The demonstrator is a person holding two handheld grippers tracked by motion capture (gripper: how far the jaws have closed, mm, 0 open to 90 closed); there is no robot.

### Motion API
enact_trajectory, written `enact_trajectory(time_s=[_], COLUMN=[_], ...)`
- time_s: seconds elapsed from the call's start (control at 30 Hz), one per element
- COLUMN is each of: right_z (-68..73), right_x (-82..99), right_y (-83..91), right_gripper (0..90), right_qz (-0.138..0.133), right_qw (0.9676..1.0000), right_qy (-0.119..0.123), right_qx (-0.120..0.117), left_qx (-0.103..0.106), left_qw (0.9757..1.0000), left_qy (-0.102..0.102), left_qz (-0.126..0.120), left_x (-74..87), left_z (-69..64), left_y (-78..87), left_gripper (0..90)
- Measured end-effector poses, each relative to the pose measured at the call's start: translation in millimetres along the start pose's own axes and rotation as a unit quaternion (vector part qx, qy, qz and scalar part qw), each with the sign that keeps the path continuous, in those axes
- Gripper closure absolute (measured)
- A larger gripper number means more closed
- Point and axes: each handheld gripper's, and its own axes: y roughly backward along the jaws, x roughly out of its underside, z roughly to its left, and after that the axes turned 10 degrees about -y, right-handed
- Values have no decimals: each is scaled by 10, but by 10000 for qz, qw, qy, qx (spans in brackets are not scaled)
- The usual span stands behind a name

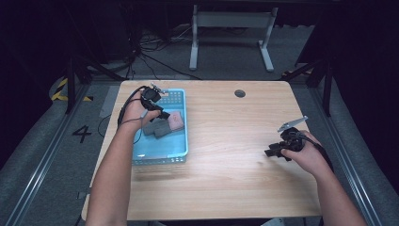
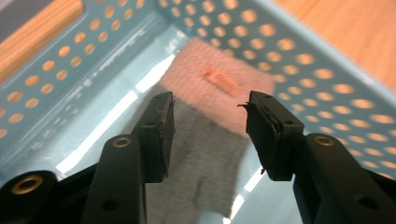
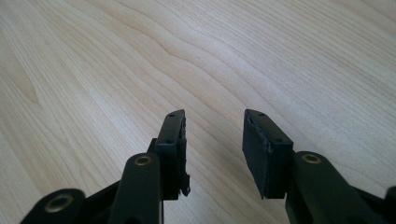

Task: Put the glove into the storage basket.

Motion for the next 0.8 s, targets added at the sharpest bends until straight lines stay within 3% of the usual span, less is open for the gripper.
enact_trajectory(time_s=[0.17, 0.3, 0.53, 0.8], right_z=[32, 34, 45, 42], right_x=[-53, -92, -115, -108], right_y=[-22, -36, -45, -34], right_gripper=[605, 606, 605, 605], right_qz=[1, 0, 16, 1], right_qw=[10000, 9999, 9999, 9999], right_qy=[76, 117, 142, 115], right_qx=[-43, -50, -66, -62], left_qx=[24, -100, 117, 77], left_qw=[9997, 9992, 9979, 9977], left_qy=[-183, -341, -367, -359], left_qz=[-156, -205, -513, -567], left_x=[-65, -98, -93, -3], left_z=[-224, -457, -842, -1172], left_y=[186, 299, 457, 557], left_gripper=[526, 523, 518, 503])
